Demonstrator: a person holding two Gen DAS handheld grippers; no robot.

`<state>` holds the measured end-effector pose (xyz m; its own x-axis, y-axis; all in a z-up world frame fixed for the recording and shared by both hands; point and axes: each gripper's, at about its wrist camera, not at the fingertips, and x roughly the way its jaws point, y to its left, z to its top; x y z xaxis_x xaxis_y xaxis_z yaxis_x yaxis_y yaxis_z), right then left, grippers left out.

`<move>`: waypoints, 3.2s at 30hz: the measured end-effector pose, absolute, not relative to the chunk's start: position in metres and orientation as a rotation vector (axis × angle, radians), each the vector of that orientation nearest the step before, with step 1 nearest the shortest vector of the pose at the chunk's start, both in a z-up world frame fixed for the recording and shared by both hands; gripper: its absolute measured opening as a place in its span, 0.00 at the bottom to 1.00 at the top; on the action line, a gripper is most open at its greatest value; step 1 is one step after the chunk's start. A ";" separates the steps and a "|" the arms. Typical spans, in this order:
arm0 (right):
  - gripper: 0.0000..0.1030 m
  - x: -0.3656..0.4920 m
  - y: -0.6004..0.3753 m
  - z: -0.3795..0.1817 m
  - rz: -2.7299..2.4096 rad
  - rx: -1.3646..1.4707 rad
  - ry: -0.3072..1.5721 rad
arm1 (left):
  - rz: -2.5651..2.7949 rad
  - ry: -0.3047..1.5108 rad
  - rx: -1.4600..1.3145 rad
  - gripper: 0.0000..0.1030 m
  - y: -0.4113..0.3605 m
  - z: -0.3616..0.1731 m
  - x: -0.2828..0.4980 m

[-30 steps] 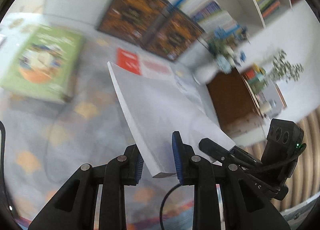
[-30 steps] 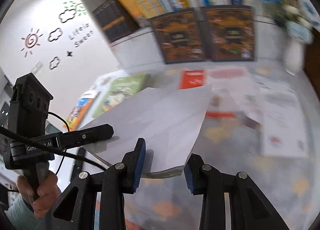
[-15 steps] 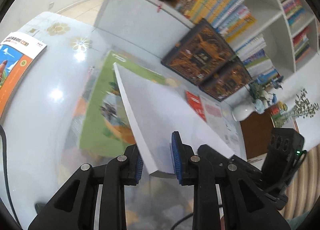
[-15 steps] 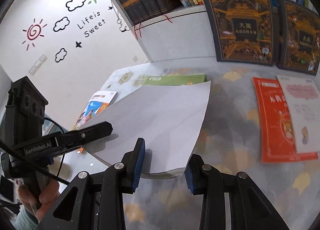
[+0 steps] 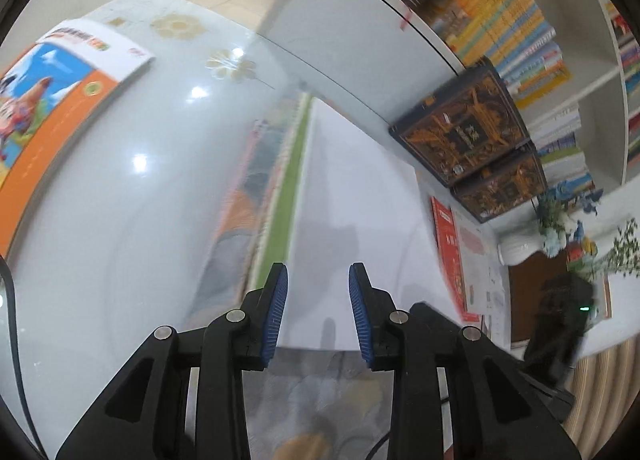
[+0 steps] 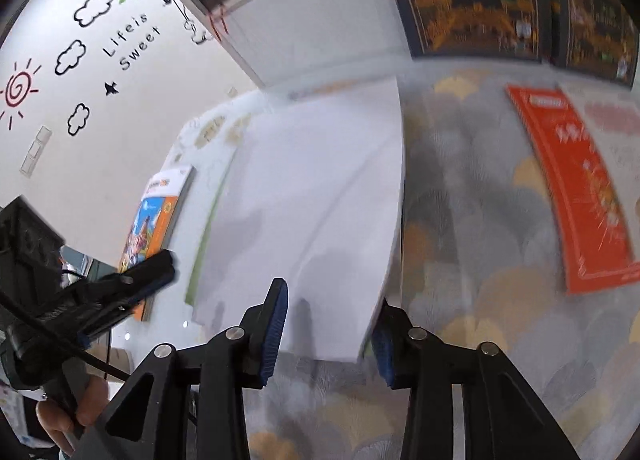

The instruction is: Organize books

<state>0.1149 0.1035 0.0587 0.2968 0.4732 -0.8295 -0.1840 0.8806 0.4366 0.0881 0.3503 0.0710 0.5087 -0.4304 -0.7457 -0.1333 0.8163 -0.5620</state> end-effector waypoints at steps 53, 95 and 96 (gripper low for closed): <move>0.42 0.190 -0.252 0.059 0.003 0.318 1.128 | -0.432 1.167 -0.311 0.59 0.002 0.048 0.161; 0.71 0.018 -0.252 0.008 0.477 0.528 1.355 | -0.272 1.309 -0.199 0.65 0.004 0.014 -0.060; 0.71 0.019 -0.250 0.009 0.477 0.531 1.354 | -0.284 1.304 -0.245 0.68 0.010 0.013 -0.060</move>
